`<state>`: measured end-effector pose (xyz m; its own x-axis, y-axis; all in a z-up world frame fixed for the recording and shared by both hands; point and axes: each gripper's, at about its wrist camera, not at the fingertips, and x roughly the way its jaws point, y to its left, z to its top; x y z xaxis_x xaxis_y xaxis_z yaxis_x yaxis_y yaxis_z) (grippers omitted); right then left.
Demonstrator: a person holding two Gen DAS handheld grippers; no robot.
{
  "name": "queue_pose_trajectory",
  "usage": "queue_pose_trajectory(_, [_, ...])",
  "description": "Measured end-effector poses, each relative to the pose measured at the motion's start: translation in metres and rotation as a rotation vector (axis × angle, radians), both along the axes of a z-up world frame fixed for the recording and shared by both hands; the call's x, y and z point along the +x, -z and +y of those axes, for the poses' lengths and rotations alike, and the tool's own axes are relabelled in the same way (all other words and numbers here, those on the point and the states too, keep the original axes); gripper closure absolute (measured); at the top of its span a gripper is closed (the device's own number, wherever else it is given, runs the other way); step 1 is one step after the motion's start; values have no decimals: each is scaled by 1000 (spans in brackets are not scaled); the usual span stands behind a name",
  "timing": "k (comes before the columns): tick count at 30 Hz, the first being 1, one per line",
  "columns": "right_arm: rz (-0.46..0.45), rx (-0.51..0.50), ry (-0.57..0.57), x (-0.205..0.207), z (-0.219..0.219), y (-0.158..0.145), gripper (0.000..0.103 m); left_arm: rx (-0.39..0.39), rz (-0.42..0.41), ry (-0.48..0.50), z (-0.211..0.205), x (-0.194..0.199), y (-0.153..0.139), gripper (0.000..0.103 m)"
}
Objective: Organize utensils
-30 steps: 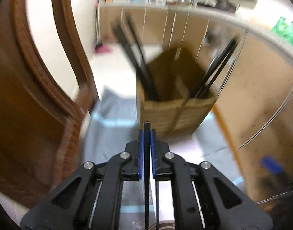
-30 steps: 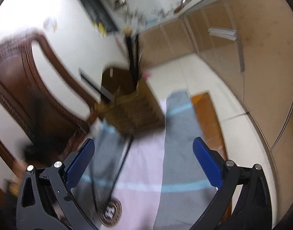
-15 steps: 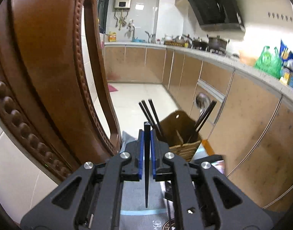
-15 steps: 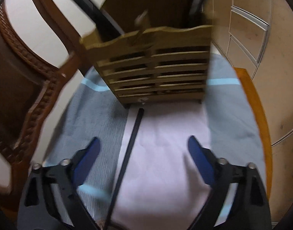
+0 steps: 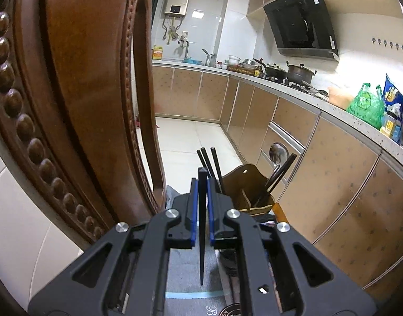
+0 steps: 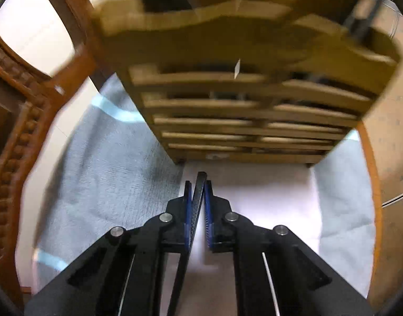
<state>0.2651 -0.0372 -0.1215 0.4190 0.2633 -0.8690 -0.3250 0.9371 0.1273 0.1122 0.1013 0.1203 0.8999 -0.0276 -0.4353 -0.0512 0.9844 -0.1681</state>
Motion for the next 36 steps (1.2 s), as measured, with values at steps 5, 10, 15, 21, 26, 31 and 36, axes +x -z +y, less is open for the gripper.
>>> queue_pose_trajectory(5, [-86,156,-1,-42,-47,-68,95,-17,12,-3,6,2,4,97])
queue_pose_trajectory(10, [-188,255,-21,-91,-87,-137,95,-24,33,-9,7,6,9,97])
queue_pose_trajectory(15, [-264,312,-28,-119,-105,-184,96,-17,49,-5,3,9,13,97])
queue_pose_trajectory(21, [-387,339,-29,-108,-111,-238,96,-20,56,-4,4,13,14,97])
queue_pose_trajectory(26, [-472,329,-38,-80,-103,-288,96,-24,62,-11,9,15,17,97])
queue_pose_trajectory(31, [-534,302,-29,-51,-99,-328,96,-38,67,-20,15,17,17,97])
queue_pose_trajectory(36, [-582,265,-11,-27,-98,-347,96,-31,72,-14,10,19,18,97])
